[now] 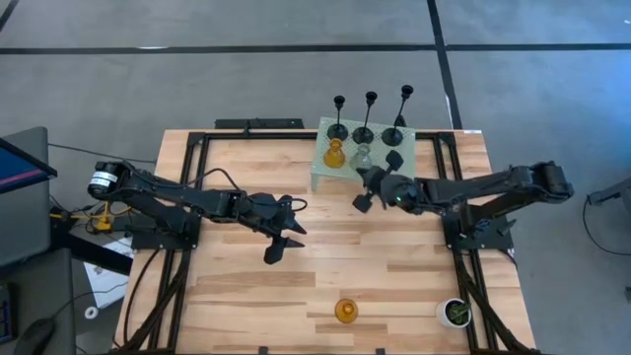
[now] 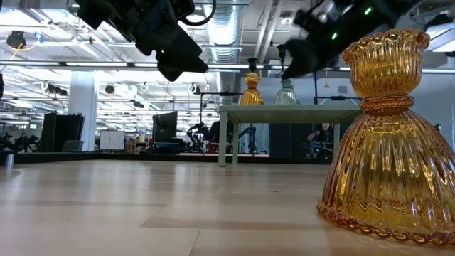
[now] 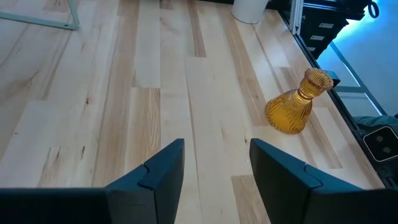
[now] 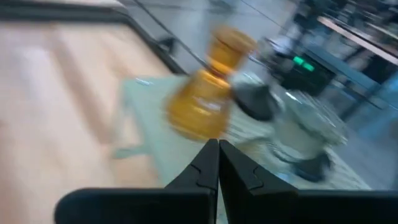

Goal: Pick & Place candle stick holders
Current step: Put the orange glass candle holder on the shelf

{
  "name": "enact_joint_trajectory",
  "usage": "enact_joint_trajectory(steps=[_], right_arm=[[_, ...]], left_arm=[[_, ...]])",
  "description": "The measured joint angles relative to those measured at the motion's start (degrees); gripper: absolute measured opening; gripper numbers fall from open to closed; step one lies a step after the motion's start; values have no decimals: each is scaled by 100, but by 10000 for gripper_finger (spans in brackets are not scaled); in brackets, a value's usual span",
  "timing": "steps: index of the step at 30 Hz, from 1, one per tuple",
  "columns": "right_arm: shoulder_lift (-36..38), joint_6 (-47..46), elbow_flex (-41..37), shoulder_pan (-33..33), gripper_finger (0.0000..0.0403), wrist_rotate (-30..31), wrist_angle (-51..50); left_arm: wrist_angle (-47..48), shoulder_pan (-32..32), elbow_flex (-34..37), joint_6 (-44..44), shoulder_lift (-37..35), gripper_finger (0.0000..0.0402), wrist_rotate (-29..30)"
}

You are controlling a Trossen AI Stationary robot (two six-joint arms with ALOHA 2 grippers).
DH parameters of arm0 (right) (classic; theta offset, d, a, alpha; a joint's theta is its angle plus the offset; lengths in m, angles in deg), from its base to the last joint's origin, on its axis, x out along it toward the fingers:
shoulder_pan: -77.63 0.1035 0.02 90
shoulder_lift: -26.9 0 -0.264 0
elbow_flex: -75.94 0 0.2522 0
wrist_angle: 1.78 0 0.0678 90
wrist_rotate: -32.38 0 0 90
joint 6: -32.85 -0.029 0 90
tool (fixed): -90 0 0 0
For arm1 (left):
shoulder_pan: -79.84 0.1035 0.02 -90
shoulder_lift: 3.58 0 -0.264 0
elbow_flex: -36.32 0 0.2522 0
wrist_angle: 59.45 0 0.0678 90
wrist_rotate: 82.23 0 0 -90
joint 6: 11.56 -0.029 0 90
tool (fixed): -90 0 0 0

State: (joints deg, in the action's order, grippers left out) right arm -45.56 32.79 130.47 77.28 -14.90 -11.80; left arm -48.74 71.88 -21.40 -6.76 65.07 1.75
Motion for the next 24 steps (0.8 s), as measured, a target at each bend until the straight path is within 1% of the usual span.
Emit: enact_joint_trajectory(steps=[2,5,10,13,19,22,24], right_arm=[[243,-4,0,292,0,-87,-141],[695,-207,4,763,0,27,-718],[1465,-1267,7,1529,0,132,-2306],[1722,-1893,7,2103,0,175,-2966],[1843,-3248,5,3394,0,1014,-3914],[1713,-4032,4,4008,0,1293,-4276],[1567,-4463,-8,4359,0,1406,-4346]], left_arm=[[1,0,0,0,0,182,0],[1,1,0,0,0,182,0],[0,-1,0,-179,0,182,0],[-5,-1,0,-344,0,182,0],[-93,-5,12,-361,-2,182,0],[-401,-38,174,-352,-7,182,-2],[-827,-78,398,-352,-7,182,-1]])
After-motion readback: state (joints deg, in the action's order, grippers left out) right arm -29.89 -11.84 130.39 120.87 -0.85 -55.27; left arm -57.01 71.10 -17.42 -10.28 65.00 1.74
